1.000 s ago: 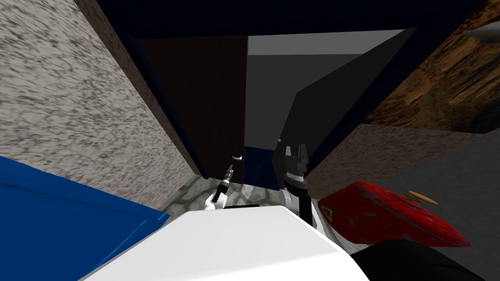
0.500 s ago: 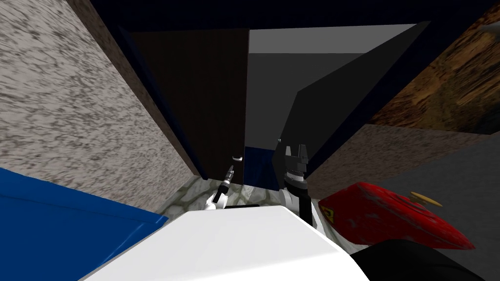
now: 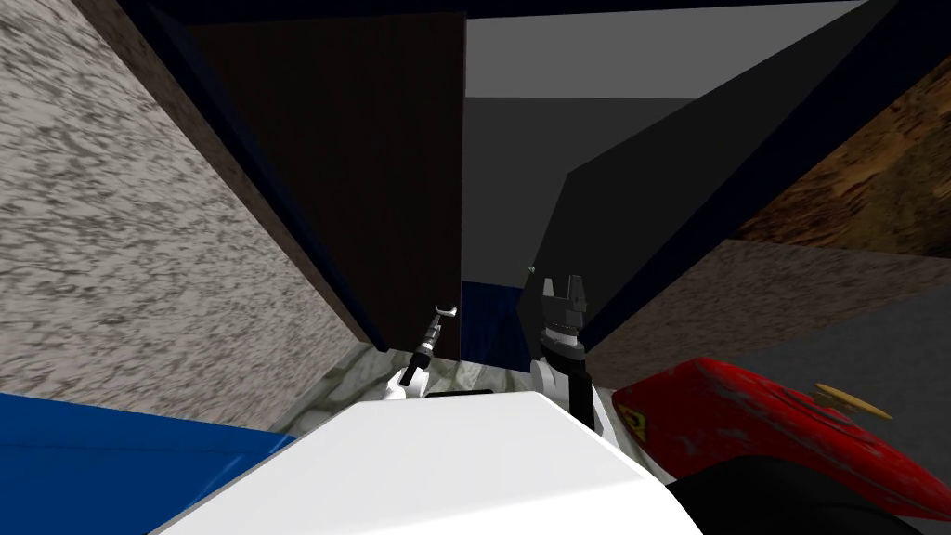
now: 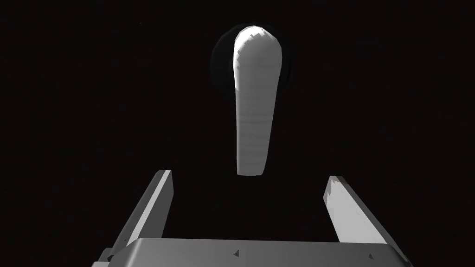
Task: Push the door open
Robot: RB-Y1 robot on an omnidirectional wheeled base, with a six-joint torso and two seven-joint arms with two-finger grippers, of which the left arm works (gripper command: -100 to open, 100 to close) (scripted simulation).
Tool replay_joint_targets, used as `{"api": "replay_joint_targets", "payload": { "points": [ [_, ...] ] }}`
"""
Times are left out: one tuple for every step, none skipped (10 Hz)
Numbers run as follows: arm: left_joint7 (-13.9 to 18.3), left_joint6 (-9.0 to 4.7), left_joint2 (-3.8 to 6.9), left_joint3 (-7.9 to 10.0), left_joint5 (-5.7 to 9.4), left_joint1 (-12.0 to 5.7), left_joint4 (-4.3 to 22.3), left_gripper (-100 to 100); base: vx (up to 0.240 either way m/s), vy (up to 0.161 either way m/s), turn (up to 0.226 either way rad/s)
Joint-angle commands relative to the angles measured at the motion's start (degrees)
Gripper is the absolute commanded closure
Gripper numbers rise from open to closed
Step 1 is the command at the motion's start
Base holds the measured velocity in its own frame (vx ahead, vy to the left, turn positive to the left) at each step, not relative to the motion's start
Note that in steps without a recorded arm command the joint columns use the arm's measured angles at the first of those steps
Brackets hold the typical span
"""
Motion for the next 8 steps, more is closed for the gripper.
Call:
{"api": "replay_joint_targets", "payload": {
  "points": [
    [0.01, 0.04, -0.04, 0.17, 0.08, -0.06, 0.05, -100, 0.193, -0.041, -0.028],
    [-0.02, 0.03, -0.36, 0.28, 0.13, -0.10, 0.12, -100, 0.188, -0.027, -0.020],
    [-0.06, 0.01, -1.06, 0.42, 0.18, -0.15, 0.20, -100, 0.201, -0.009, -0.023],
    [-0.08, 0.00, -1.74, 0.50, 0.22, -0.18, 0.26, -100, 0.196, -0.013, -0.024],
    [-0.10, -0.27, -1.40, 0.50, 0.23, -0.45, 0.83, -100, 0.083, -0.008, -0.002],
    [-0.10, -0.27, -1.40, 0.50, 0.23, -0.45, 0.83, 100, -0.011, 0.001, 0.005],
    [-0.10, -0.27, -1.40, 0.50, 0.23, -0.45, 0.83, 100, -0.026, 0.004, -0.007],
    [-0.10, -0.27, -1.40, 0.50, 0.23, -0.45, 0.83, 100, -0.013, 0.003, -0.015]
  ]
}}
